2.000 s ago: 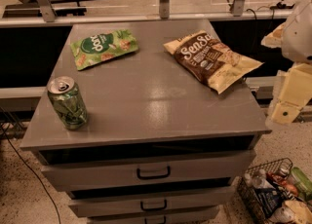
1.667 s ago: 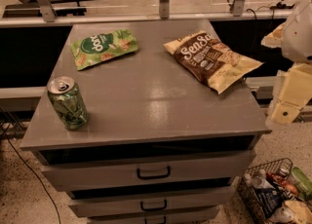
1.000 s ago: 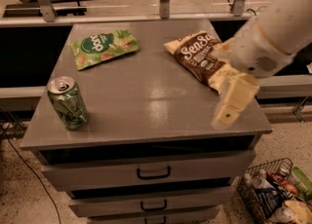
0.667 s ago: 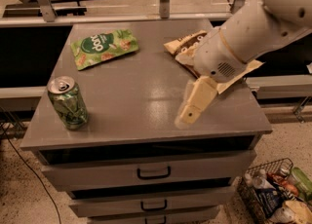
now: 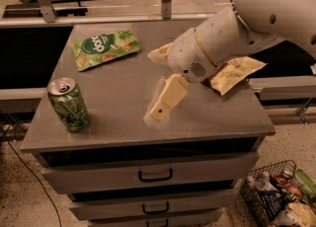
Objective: Knock green can over
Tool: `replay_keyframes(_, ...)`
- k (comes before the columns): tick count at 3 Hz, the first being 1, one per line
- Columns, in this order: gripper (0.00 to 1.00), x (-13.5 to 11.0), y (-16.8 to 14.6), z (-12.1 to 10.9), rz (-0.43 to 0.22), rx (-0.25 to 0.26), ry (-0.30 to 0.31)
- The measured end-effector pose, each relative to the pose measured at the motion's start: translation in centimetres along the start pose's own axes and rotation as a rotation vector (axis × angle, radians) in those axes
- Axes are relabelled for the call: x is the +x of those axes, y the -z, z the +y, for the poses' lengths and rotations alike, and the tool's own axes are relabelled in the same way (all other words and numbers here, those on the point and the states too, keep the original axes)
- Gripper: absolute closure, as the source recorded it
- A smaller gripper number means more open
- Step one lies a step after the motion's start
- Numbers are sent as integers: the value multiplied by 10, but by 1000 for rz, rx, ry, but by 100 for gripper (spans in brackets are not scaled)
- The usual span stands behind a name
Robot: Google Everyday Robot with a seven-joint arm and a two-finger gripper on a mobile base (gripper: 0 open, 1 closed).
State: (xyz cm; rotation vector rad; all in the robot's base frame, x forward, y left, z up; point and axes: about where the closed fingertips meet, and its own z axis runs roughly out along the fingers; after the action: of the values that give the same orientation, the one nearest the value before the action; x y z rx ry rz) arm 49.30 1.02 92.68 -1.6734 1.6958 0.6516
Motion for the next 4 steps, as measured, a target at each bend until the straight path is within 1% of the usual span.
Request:
replay_keyframes(1, 0, -3, -5, 3, -40, -5, 6)
replay_keyframes(2, 0, -9, -32, 5, -127, -29, 19)
replay_keyframes(3, 0, -17, -62, 3, -216, -40, 29)
replay_keyframes(4, 0, -28, -86, 0, -298, -40, 44)
